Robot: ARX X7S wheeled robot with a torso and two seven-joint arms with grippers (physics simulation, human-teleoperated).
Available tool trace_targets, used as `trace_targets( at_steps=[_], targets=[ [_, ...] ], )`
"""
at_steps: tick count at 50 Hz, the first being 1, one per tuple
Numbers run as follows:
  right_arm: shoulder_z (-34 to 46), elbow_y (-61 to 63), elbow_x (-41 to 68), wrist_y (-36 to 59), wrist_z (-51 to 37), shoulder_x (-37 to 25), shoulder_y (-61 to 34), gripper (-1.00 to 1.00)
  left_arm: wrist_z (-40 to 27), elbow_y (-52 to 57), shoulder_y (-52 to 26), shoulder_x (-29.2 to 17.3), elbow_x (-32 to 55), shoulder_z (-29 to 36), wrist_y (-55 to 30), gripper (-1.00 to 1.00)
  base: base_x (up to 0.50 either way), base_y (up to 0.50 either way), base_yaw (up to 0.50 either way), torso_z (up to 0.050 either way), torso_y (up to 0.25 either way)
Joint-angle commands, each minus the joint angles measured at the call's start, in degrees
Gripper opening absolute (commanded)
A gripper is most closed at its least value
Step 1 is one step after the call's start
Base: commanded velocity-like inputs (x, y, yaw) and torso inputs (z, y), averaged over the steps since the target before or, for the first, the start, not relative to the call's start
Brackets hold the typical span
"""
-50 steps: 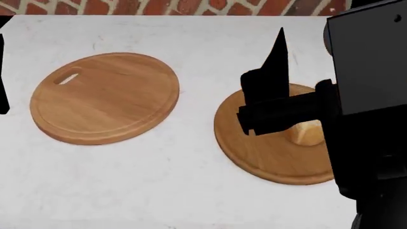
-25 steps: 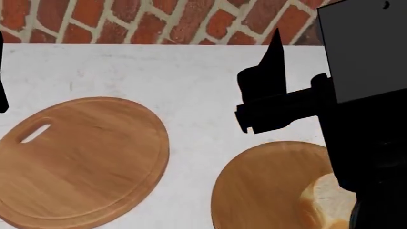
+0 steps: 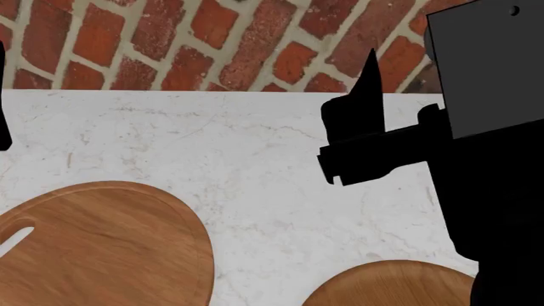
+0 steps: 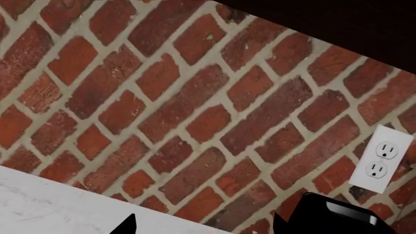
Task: Place all breads on the cutting board.
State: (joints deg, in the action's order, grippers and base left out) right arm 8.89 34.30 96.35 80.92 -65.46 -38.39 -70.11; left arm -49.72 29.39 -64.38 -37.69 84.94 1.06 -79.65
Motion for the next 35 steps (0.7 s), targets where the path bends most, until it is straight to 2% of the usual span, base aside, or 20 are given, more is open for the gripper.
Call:
trace_targets(
  at_steps=[1, 10, 21, 25, 28, 35],
  targets=[
    [-1.61, -2.35, 7.62, -2.36, -2.71, -2.51, 0.22, 1.0, 1.57, -0.41, 0.76, 0.23, -1.62, -0.81, 1.14, 1.0, 0.0, 0.0, 0.0, 0.0, 0.0],
    [-1.3, -2.59, 20.43, -6.75, -10.21, -11.59, 0.07, 1.0, 3.22, -0.53, 1.94, 0.09, -3.52, -0.2, 2.66, 1.0, 0.0, 0.0, 0.0, 0.0, 0.0],
    [-8.07, 0.74, 32.88, -13.31, -14.44, -25.08, 5.22, 1.0, 3.06, -0.93, 1.3, 0.35, -3.5, 0.69, 3.17, 1.0, 0.0, 0.0, 0.0, 0.0, 0.0],
    [-14.13, 1.81, 35.44, -14.41, -14.75, -29.33, 10.14, 1.0, 2.51, -0.88, 0.98, 0.42, -2.78, 0.79, 3.16, 1.0, 0.0, 0.0, 0.0, 0.0, 0.0],
    [-22.64, 1.72, 37.12, -13.39, -15.45, -31.09, 17.08, 1.0, 2.2, -0.94, 0.63, 0.36, -2.31, 0.8, 3.18, 1.0, 0.0, 0.0, 0.0, 0.0, 0.0],
    [-43.34, -3.01, 42.37, -4.23, -20.7, -30.47, 30.93, 1.0, 2.16, -1.24, 0.38, 0.26, -2.23, 1.07, 3.54, 1.0, 0.0, 0.0, 0.0, 0.0, 0.0]
  ],
)
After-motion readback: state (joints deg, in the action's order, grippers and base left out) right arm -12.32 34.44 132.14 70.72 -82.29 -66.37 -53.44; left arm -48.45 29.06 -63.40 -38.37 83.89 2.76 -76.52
